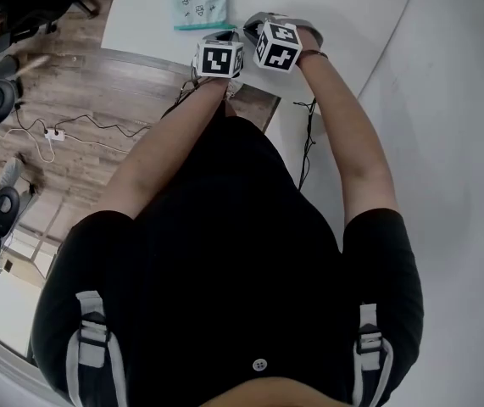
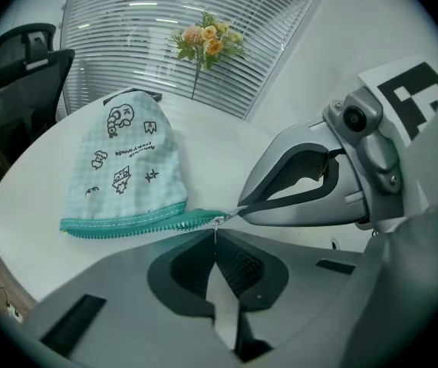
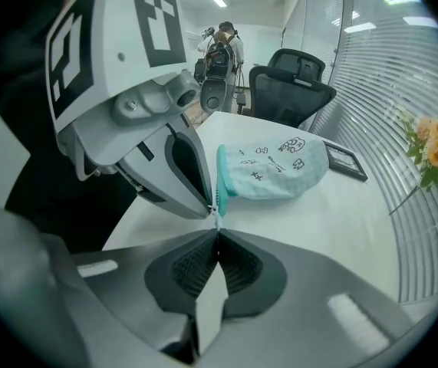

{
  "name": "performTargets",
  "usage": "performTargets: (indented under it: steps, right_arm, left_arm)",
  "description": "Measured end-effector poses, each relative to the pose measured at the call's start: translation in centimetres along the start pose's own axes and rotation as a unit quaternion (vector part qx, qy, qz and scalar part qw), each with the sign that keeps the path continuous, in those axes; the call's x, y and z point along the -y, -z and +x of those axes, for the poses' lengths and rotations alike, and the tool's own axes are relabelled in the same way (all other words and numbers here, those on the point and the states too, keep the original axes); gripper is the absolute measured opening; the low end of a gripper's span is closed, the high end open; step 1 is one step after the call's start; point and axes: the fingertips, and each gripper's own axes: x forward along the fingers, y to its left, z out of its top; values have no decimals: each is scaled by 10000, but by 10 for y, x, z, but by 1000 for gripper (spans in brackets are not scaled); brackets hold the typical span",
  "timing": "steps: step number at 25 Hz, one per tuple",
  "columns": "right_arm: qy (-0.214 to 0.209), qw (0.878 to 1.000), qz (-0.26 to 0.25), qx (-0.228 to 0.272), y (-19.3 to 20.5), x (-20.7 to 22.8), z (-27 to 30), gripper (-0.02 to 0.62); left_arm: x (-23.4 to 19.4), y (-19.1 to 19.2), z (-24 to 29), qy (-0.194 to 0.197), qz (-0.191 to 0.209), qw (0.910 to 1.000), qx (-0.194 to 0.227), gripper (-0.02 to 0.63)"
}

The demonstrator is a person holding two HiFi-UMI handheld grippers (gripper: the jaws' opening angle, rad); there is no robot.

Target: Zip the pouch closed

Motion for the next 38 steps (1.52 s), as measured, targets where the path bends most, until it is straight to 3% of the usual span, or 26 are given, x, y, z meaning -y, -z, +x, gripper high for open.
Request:
performTargets:
  steps: [8,16,30,38]
  right_arm:
    - [-28,9992,-44,-391,1,-6,1,9]
    - [-28,9989,-63,-463,-10,-6,-8,9]
    - [177,9980,58,-601,2,-3,-22,9]
    - [232,9969,253,-712,10,1,-27,9]
  left_arm:
    - [-6,6,-10,-64,-7,10000,-20,8]
    - [-20,2,-29,-103,2,9999,28,8]
    - [-72,6,-49,-368,199,9991,47,8]
    - [-105,1,-61,-524,94,9985,119,8]
